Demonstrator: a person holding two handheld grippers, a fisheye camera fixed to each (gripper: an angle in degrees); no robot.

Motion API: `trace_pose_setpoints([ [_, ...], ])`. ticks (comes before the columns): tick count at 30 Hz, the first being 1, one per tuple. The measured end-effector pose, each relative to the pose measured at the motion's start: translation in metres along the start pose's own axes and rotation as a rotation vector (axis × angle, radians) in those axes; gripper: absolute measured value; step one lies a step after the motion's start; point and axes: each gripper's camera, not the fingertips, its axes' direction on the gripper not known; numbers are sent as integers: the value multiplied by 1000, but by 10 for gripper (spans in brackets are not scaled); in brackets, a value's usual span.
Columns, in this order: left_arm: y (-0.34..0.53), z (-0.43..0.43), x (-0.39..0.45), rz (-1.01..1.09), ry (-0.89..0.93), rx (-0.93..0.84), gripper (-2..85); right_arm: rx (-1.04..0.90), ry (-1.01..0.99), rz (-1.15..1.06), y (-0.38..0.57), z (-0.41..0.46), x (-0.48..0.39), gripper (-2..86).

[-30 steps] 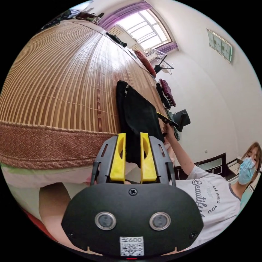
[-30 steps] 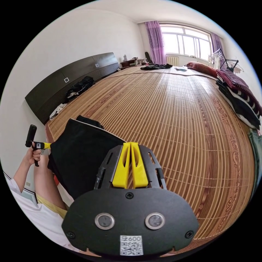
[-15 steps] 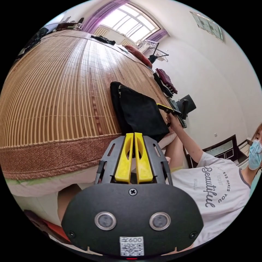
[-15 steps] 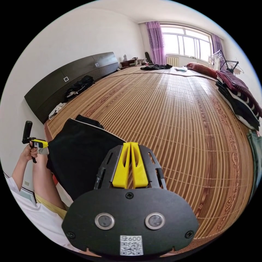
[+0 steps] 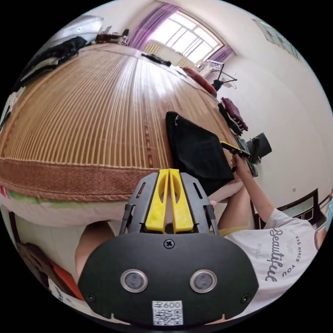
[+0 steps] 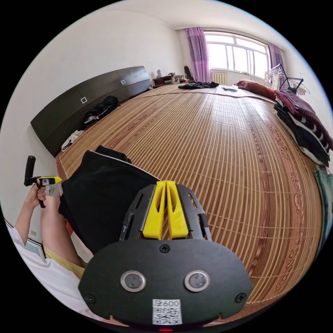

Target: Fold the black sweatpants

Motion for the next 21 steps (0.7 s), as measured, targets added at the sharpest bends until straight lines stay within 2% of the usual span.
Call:
trace_pose_setpoints([
  [3, 4, 28, 31, 87, 91, 28, 3, 2, 14, -10, 8, 1, -8, -9],
  [6, 8, 83, 43, 108, 114, -33, 2, 4, 24, -16, 16, 2, -16, -9],
  [7, 11, 95, 43, 104, 84, -51, 2, 5, 31, -20, 20, 2, -21, -9],
  [8, 17, 121, 45, 108, -32, -105, 2, 9, 37, -27, 24, 1, -26, -9],
  [13, 50, 184, 105, 364, -354, -139, 1, 8, 78, -51, 39, 0, -48, -9],
  [14, 60, 201, 124, 435, -474, -146, 1, 8, 73, -47, 43, -1, -51, -9],
  [16, 77, 221, 148, 489, -637, -112, 1, 9, 60, -37, 48, -3, -53, -9],
  [17, 89, 228, 159, 497, -694, -34, 2, 10, 56, -30, 52, -5, -56, -9],
  [20, 114, 239, 160, 443, -598, 178, 2, 66, 106, -56, 70, -18, -79, -9],
  [21, 120, 256, 152, 430, -564, 179, 2, 76, 119, -70, 74, -21, -86, -9],
])
